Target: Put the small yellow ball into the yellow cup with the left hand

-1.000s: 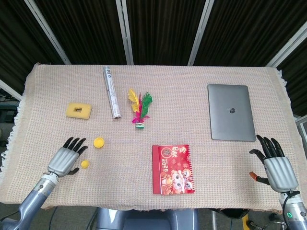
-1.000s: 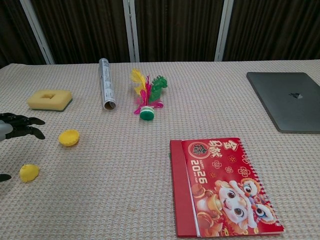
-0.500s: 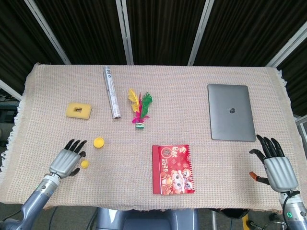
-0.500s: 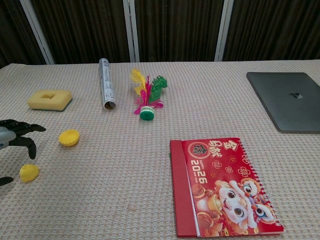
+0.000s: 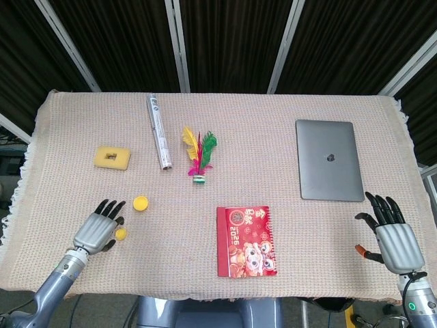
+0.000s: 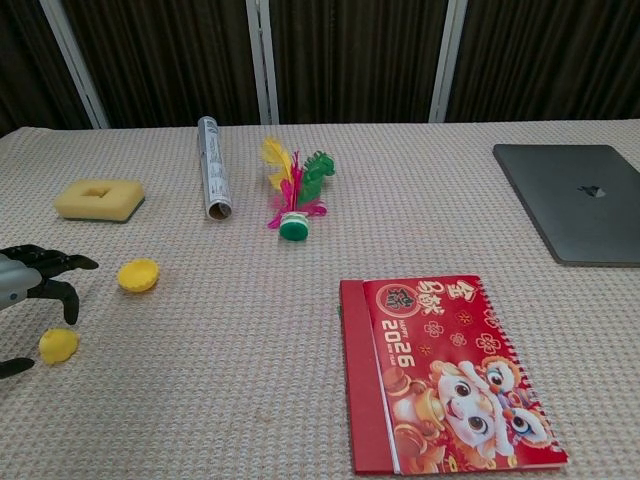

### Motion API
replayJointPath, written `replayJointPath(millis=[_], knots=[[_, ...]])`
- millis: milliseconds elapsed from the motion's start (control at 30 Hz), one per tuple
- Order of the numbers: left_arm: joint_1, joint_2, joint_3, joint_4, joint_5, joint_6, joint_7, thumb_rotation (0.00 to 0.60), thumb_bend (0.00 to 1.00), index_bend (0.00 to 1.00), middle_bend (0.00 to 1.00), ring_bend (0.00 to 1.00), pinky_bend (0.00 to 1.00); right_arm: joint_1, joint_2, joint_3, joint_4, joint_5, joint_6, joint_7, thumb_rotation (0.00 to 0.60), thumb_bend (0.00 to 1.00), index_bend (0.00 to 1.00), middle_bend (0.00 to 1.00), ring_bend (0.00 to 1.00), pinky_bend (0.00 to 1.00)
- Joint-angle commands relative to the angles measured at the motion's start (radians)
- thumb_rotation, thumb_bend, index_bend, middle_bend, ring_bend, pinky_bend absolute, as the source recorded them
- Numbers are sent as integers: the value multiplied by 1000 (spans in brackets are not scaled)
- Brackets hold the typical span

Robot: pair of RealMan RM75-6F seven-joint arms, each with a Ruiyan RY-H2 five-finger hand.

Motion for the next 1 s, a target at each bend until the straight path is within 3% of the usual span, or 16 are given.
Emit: replayJointPath(millis=[33,1000], knots=[[-2,-5,1,1,-4,-2,4,600,317,341,0,0,0,0,0,0,-1,-1,0,0,600,0,348,0,0,0],[-30,-44,9,4,-47,-7,53,600,328,373,0,0,0,1,1,-1,1,-2,-2,3,600,0,351,0,0,0]])
